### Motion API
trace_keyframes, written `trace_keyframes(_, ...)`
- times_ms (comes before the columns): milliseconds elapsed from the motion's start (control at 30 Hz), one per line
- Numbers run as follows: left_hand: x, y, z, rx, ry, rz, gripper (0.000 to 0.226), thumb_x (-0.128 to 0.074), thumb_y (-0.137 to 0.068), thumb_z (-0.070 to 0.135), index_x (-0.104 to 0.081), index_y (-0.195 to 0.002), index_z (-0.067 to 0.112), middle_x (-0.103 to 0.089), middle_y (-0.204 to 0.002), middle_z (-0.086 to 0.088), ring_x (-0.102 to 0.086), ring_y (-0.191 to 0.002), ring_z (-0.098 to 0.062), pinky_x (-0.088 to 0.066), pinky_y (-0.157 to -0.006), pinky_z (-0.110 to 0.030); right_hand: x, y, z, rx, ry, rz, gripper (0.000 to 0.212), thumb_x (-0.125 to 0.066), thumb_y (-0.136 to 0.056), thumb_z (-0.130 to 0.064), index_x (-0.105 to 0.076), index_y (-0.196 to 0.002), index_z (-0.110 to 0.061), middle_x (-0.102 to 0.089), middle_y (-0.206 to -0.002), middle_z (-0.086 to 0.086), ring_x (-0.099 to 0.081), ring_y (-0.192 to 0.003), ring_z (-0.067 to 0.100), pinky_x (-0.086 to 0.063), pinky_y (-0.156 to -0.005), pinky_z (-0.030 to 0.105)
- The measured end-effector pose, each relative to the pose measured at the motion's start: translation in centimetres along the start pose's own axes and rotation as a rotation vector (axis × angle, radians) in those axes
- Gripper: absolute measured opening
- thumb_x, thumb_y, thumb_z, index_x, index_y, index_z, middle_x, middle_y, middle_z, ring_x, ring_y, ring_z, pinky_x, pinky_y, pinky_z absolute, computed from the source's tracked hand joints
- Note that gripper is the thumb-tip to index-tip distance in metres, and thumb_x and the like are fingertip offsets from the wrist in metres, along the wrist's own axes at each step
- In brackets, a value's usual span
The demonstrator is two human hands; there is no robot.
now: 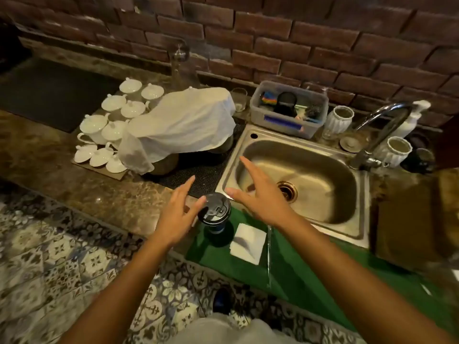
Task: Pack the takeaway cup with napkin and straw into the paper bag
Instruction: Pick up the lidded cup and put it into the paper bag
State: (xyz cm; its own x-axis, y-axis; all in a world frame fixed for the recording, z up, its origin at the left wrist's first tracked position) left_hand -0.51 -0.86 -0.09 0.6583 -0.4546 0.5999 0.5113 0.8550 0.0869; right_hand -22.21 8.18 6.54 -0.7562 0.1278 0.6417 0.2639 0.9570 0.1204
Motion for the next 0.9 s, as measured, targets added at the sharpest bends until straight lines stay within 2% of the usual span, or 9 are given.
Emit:
trace_keyframes(133,-1.3,0.8,-1.7,0.133,0.186,-0.140,0.070,-0.053,-0.085,0.077,-0.027,-0.148,0.061,-0.044,-0.154,0.009,-0.073,-0.087,-0.014,-0.060,-0.082,-0.037,-4.0,1.2,1.3,-0.131,-0.051,-0.115,0.090,-0.066,-0.086,-0.068,-0.022,-0.161,-0.044,-0.042,-0.163,-0.002,-0.060,-0.120,0.021,-0.049,-0.105,0.039)
trace_keyframes(233,-2.0,0.9,-1.8,0.194,0.348,-0.154,0.060,-0.059,-0.094,0.055,-0.038,-0.150,0.048,-0.053,-0.147,0.006,-0.073,-0.084,-0.019,-0.059,-0.068,-0.025,-6.5,1.6,2.1,-0.221,-0.195,-0.114,0.077,-0.062,-0.088,-0.068,-0.026,-0.155,-0.053,-0.048,-0.159,-0.005,-0.062,-0.127,0.025,-0.053,-0.103,0.053)
trace_keyframes(300,-2.2,0.6,-1.5,0.229,0.455,-0.170,0.052,-0.060,-0.098,0.042,-0.043,-0.147,0.046,-0.064,-0.136,0.004,-0.075,-0.078,-0.017,-0.062,-0.069,-0.035,-7.4,1.3,2.1,-0.276,-0.270,-0.108,0.066,-0.060,-0.092,-0.063,-0.032,-0.152,-0.055,-0.052,-0.154,-0.006,-0.064,-0.126,0.025,-0.056,-0.100,0.055)
trace_keyframes(400,-2.5,0.2,-0.9,0.310,0.588,-0.167,0.043,-0.058,-0.101,0.033,-0.049,-0.142,0.041,-0.066,-0.130,0.004,-0.077,-0.093,-0.023,-0.063,-0.078,-0.051,-8.2,1.1,2.0,-0.331,-0.349,-0.096,0.051,-0.059,-0.100,-0.049,-0.038,-0.146,-0.056,-0.060,-0.143,-0.007,-0.070,-0.116,0.019,-0.061,-0.094,0.043)
trace_keyframes(533,-2.5,0.2,0.7,0.312,0.627,-0.092,0.037,-0.058,-0.102,0.024,-0.065,-0.113,0.059,-0.073,-0.117,0.010,-0.075,-0.099,-0.016,-0.065,-0.071,-0.046,-7.8,1.3,1.3,-0.322,-0.392,-0.047,0.049,-0.057,-0.105,-0.034,-0.038,-0.147,-0.049,-0.066,-0.128,-0.009,-0.075,-0.076,0.002,-0.061,-0.080,0.021)
trace_keyframes(600,-2.3,0.2,1.9,0.274,0.607,-0.064,0.037,-0.058,-0.102,0.023,-0.065,-0.113,0.058,-0.074,-0.113,0.011,-0.075,-0.096,-0.012,-0.064,-0.067,-0.039,-6.7,1.7,0.5,-0.294,-0.414,-0.016,0.050,-0.056,-0.105,-0.032,-0.040,-0.151,-0.045,-0.065,-0.129,-0.010,-0.073,-0.072,-0.001,-0.054,-0.069,0.010)
trace_keyframes(733,-1.4,-0.3,5.5,0.200,0.589,-0.063,0.030,-0.056,-0.103,0.026,-0.063,-0.127,0.042,-0.072,-0.116,0.011,-0.074,-0.097,-0.006,-0.060,-0.065,-0.023,-3.5,2.7,-1.0,-0.264,-0.504,0.101,0.049,-0.061,-0.103,-0.033,-0.046,-0.148,-0.044,-0.064,-0.123,-0.019,-0.069,-0.087,-0.012,-0.057,-0.071,0.016)
trace_keyframes(800,-1.1,-0.5,7.9,0.155,0.587,-0.090,0.029,-0.055,-0.103,0.024,-0.064,-0.125,0.040,-0.073,-0.112,0.014,-0.073,-0.094,-0.002,-0.057,-0.064,-0.016,-1.7,3.7,-1.5,-0.236,-0.516,0.149,0.051,-0.063,-0.101,-0.035,-0.045,-0.147,-0.048,-0.064,-0.122,-0.025,-0.072,-0.086,-0.004,-0.059,-0.073,0.021)
trace_keyframes(900,-1.3,-0.4,11.7,0.093,0.576,-0.150,0.028,-0.055,-0.102,0.027,-0.065,-0.125,0.038,-0.074,-0.109,0.011,-0.075,-0.083,-0.006,-0.060,-0.057,-0.024,1.5,5.7,-1.8,-0.216,-0.556,0.205,0.056,-0.066,-0.099,-0.030,-0.045,-0.147,-0.050,-0.063,-0.127,-0.022,-0.074,-0.080,0.002,-0.060,-0.069,0.023)
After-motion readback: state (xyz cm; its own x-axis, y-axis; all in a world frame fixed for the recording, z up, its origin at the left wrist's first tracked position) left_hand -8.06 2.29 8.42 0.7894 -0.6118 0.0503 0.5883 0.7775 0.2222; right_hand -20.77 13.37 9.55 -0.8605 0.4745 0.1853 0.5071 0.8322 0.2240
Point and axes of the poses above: each hand's wrist, its own y-axis away from the middle knuckle, its own x-axis out of the back of the hand, z = x × y, the point moved 1 cm from there along -y, towards the middle knuckle
